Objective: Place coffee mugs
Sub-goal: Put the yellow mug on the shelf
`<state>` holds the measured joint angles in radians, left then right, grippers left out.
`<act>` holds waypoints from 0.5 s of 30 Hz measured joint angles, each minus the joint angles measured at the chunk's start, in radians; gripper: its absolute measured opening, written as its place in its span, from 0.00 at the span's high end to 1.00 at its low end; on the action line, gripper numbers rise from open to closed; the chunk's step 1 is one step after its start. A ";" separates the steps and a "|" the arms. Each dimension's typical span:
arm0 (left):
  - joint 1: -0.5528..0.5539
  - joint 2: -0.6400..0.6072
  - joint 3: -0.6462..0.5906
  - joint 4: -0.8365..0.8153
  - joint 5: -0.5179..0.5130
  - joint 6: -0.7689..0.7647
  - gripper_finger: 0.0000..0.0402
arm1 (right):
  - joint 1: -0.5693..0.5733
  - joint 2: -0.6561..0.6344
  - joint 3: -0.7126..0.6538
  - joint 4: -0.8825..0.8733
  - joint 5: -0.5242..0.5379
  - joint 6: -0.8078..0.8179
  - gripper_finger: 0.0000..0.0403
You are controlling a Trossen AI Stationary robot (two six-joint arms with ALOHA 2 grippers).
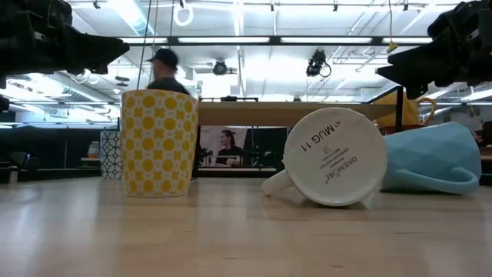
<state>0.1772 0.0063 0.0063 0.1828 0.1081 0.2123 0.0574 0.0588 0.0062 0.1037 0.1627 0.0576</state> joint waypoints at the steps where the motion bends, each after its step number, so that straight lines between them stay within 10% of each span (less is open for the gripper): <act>1: 0.000 0.000 0.000 0.000 0.000 0.000 0.72 | 0.000 0.000 0.000 0.004 -0.001 0.007 0.52; 15: 0.000 0.000 0.000 0.000 0.000 0.000 0.72 | 0.000 0.000 0.004 0.359 -0.052 0.257 0.52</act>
<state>0.1772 0.0063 0.0063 0.1829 0.1081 0.2123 0.0574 0.0586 0.0101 0.4629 0.1108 0.3141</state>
